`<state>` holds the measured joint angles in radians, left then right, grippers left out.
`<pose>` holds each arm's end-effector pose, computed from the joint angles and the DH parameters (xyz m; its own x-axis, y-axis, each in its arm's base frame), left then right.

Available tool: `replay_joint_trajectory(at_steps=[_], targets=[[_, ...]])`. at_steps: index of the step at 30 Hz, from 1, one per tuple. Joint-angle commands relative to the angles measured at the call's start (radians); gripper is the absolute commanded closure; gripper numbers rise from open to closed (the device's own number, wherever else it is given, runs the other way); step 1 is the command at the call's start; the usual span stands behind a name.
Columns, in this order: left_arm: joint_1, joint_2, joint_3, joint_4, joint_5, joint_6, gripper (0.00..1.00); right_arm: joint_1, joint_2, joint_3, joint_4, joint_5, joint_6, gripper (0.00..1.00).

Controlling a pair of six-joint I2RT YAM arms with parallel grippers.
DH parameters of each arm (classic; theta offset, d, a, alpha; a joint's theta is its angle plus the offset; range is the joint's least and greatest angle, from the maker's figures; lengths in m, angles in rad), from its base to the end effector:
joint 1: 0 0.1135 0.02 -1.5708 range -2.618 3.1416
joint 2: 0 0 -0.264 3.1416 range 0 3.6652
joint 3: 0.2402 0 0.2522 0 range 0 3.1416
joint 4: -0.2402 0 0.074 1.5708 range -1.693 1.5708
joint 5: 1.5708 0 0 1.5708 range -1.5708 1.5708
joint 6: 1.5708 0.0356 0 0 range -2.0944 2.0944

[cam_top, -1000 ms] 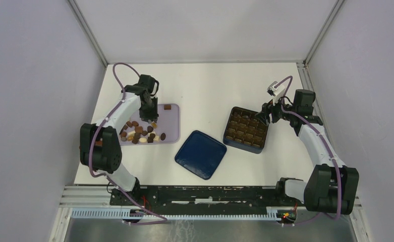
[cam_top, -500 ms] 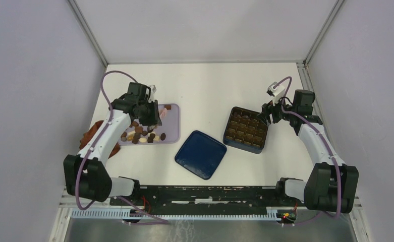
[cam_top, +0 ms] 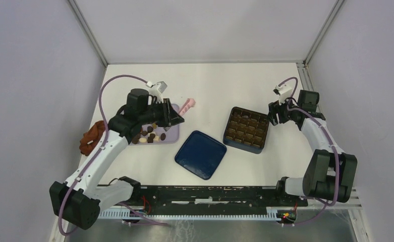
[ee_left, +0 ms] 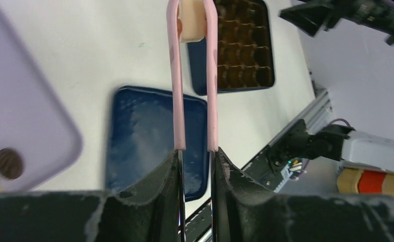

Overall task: Pack the chocolate
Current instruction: Adjust the packing box at the center of the board, then place the fake chocolate in the packing box.

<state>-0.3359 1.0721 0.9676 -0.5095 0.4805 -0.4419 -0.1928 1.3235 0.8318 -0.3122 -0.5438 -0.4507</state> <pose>0.2116 -0.0913 0.3186 -0.7692 -0.1331 -0.6250 0.3540 0.7254 -0.5903 0.2706 -0.0341 0.2315 -0.5541 -0.2716 -0.7869 -0.4774 0.8781 0.0331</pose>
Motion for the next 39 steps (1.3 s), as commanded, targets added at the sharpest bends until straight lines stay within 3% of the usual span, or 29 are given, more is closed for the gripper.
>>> replay_joint_trajectory(at_steps=[1,7,16,23,30,39], targets=[[-0.145,0.013,0.017,0.198,-0.014,-0.124,0.98,-0.01,0.05,0.049,-0.012,-0.036,0.002,0.34],[-0.324,0.133,0.061,0.333,-0.114,-0.165,0.98,-0.018,0.131,0.075,-0.051,-0.118,0.001,0.44],[-0.468,0.373,0.175,0.422,-0.186,-0.146,0.98,-0.024,0.147,0.016,0.081,-0.042,0.109,0.45],[-0.511,0.462,0.199,0.44,-0.207,-0.138,0.98,0.005,0.179,0.008,0.134,0.027,0.134,0.47],[-0.53,0.485,0.202,0.438,-0.204,-0.126,0.98,0.048,0.207,0.034,0.109,0.119,0.084,0.56],[-0.537,0.468,0.188,0.424,-0.215,-0.117,0.98,0.074,0.226,0.061,0.09,0.184,0.058,0.77]])
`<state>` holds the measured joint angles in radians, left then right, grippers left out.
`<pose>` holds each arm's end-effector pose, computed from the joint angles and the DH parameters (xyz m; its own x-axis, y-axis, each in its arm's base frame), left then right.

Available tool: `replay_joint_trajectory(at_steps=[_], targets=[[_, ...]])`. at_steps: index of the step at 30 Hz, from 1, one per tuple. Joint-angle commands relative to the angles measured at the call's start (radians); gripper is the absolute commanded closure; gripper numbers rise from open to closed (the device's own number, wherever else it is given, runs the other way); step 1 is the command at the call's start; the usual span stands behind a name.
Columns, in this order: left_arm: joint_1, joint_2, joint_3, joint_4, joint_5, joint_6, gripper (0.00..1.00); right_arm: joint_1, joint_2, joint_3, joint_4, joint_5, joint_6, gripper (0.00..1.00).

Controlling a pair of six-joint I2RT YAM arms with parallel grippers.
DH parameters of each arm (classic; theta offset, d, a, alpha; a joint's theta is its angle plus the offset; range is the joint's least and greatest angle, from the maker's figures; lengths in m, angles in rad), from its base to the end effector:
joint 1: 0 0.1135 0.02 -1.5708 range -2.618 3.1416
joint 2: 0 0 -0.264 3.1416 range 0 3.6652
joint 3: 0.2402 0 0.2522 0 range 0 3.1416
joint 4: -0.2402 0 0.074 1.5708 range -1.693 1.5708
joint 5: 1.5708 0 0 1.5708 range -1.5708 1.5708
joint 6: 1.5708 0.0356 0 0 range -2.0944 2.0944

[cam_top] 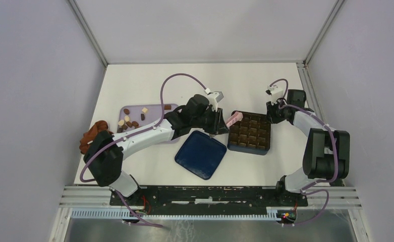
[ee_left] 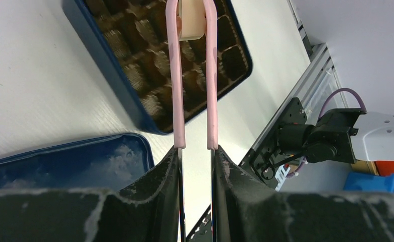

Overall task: Pack the chocolate
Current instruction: Place the fake chocolate in the packing box.

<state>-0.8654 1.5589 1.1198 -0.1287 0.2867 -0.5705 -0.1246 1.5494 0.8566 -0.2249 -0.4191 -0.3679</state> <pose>0.2227 -0.2770 0.2695 -0.7713 0.1068 -0.6274 0.5564 0.5917 -0.5833 0.3053 -0.0236 0.1826 -0.6879 -0.2449 -0.6832 -0.4064 0.9099 0.0830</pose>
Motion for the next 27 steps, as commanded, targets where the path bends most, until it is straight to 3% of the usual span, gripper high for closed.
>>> replay_joint_trajectory(at_steps=[1,4,12,20,27], targets=[[-0.008,-0.022,0.033,0.042,-0.023,0.012,0.98,0.008,-0.004,0.035,0.004,0.065,-0.026,0.81],[-0.013,-0.032,0.021,0.043,-0.03,0.011,0.98,0.016,-0.033,0.026,0.022,0.099,-0.027,0.9],[-0.032,-0.069,-0.003,0.052,-0.042,0.017,0.98,0.029,-0.202,-0.028,0.094,0.151,-0.02,0.99],[-0.079,-0.136,-0.057,0.096,-0.109,0.033,0.98,0.073,-0.383,-0.097,0.161,0.187,-0.026,1.0],[-0.116,-0.109,-0.032,0.1,-0.166,0.074,0.98,0.112,-0.41,-0.11,0.157,0.162,-0.036,1.0]])
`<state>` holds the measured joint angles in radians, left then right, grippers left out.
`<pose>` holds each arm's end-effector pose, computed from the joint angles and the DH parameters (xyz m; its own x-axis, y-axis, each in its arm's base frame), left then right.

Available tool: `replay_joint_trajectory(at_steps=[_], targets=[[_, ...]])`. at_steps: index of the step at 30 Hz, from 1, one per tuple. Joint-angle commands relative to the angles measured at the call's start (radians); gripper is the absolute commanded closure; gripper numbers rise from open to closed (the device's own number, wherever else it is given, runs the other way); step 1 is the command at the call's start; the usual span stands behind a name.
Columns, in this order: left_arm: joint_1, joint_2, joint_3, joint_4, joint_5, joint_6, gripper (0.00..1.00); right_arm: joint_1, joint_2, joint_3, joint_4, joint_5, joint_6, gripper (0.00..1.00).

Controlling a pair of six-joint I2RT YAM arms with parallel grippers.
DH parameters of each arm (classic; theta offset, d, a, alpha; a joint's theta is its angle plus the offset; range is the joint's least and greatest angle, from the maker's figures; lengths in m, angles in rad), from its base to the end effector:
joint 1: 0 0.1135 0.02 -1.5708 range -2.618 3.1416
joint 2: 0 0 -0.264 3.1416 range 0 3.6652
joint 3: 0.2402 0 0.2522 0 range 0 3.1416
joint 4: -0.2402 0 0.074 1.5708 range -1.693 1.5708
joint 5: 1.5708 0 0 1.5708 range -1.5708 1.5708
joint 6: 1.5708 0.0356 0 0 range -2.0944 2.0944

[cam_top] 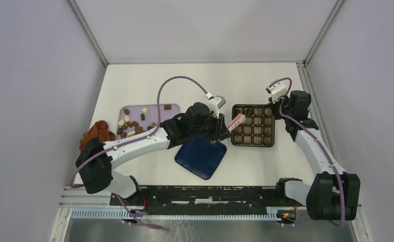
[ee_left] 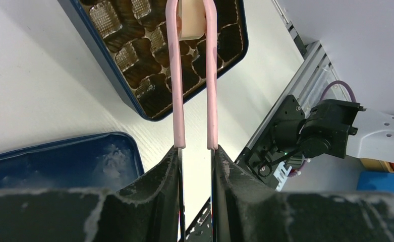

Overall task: Pack the chocolate
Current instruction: Place the fake chocolate in the packing box.

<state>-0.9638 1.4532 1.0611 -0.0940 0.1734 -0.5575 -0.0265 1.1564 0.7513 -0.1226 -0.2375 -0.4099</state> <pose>0.1859 -0.2785 0.2866 -0.7002 0.0947 -0.7076 0.6194 0.5735 -0.5362 0.2564 0.0016 0.2591 -0.3910 -0.3771 -0.8396 -0.3633 0.9014 -0.2356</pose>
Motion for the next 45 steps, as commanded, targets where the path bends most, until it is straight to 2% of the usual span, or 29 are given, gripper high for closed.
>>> replay_joint_trajectory(at_steps=[1,6,17,25,29,32,35,42,45], targets=[[-0.018,0.01,0.037,0.063,-0.057,0.064,0.98,0.014,-0.004,-0.003,0.051,-0.033,0.009,1.0],[-0.025,0.117,0.12,0.03,-0.064,0.089,0.98,0.015,0.095,0.015,0.009,-0.094,0.013,1.0],[-0.029,0.361,0.335,-0.105,-0.122,0.175,0.98,0.014,0.259,0.045,-0.034,-0.105,0.003,0.99],[-0.029,0.468,0.419,-0.135,-0.127,0.202,0.98,0.014,0.31,0.062,-0.057,-0.098,-0.007,0.95],[-0.028,0.502,0.451,-0.153,-0.107,0.209,0.98,0.013,0.313,0.066,-0.062,-0.1,-0.009,0.9],[-0.029,0.514,0.461,-0.159,-0.106,0.212,0.97,0.01,0.314,0.068,-0.065,-0.107,-0.01,0.8],[-0.028,0.519,0.469,-0.17,-0.104,0.214,0.96,0.011,0.311,0.071,-0.069,-0.113,-0.013,0.75],[-0.029,0.542,0.503,-0.202,-0.107,0.212,0.86,0.009,0.301,0.072,-0.074,-0.121,-0.018,0.6],[-0.029,0.541,0.508,-0.207,-0.103,0.212,0.82,0.006,0.292,0.072,-0.074,-0.121,-0.018,0.57]])
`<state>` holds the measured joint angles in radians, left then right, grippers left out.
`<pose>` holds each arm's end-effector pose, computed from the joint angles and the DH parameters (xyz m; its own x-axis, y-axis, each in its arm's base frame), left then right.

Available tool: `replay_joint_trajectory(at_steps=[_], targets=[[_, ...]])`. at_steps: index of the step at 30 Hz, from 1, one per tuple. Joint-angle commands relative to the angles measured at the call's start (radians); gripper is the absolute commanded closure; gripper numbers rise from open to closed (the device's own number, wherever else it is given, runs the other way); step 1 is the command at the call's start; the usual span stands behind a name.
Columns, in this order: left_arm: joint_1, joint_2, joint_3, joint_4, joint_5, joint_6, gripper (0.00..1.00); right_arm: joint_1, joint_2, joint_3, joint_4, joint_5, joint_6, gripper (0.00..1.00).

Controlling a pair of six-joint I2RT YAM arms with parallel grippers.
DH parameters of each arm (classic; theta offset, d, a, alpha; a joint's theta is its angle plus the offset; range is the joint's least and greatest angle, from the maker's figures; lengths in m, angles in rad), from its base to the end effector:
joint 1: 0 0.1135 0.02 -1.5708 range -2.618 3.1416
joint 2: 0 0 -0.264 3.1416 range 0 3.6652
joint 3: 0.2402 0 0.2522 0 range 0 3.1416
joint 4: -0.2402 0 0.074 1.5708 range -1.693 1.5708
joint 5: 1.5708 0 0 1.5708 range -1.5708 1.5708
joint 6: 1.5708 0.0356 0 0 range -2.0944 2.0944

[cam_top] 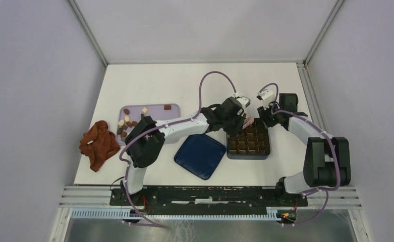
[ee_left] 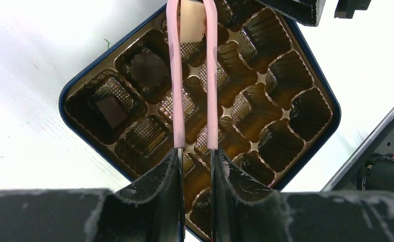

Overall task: Pack the chocolate
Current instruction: Place the fake chocolate in the packing box.

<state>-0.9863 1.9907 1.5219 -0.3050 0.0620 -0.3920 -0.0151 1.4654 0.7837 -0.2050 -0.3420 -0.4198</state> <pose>0.2473 -0.3779 0.2209 -0.6837 0.3424 -0.6445 0.6445 0.6974 -0.3133 0.2884 0.0076 0.1849 -0.6270 -0.3745 -0.6830 -0.4963 0.8679 -0.0202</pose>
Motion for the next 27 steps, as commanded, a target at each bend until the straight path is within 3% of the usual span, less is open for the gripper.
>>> replay_joint_trajectory(at_steps=[1,27], targets=[[-0.006,0.006,0.05,0.001,0.009,0.046,0.82,-0.005,-0.019,0.04,0.009,-0.016,-0.008,0.57],[-0.007,-0.008,0.065,-0.027,0.021,0.044,0.68,-0.028,-0.04,0.038,0.007,-0.044,-0.008,0.46]])
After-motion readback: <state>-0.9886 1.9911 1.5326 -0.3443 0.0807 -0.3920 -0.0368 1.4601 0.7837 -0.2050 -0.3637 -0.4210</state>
